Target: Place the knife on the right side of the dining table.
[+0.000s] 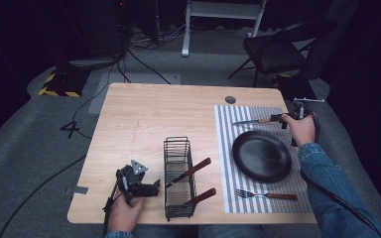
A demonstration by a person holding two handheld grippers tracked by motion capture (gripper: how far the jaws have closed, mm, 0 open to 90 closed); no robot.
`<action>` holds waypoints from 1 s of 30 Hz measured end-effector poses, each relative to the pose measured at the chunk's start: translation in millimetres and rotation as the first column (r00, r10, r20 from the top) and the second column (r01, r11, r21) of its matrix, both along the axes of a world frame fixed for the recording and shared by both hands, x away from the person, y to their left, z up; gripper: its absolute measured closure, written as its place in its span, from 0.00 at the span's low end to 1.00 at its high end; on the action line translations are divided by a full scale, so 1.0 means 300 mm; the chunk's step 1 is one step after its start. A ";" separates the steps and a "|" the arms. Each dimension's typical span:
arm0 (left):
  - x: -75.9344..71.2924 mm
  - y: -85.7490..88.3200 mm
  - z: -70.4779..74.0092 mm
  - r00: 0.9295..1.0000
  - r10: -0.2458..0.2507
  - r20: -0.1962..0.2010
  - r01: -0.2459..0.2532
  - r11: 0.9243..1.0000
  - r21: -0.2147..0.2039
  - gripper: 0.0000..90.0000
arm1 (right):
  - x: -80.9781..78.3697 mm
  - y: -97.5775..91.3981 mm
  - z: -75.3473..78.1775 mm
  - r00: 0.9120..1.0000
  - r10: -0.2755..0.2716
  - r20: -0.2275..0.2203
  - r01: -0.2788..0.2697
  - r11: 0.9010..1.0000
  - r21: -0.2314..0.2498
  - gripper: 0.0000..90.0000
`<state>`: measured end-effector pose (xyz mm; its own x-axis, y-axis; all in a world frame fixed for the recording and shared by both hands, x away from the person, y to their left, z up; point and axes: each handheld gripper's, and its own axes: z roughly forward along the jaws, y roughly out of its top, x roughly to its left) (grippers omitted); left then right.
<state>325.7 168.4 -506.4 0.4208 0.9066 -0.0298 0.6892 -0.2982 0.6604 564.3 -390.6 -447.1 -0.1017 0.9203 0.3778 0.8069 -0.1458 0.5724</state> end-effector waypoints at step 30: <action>0.002 -0.001 0.000 1.000 0.005 0.000 -0.005 1.000 0.000 0.00 | 0.020 -0.020 -0.087 0.999 -0.030 -0.026 0.029 0.998 -0.056 0.42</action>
<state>326.1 168.3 -506.4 0.4167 0.9086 -0.0297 0.6904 -0.2950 0.6606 570.2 -396.7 -473.1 -0.0651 0.9424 0.3280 0.8177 -0.1380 0.5589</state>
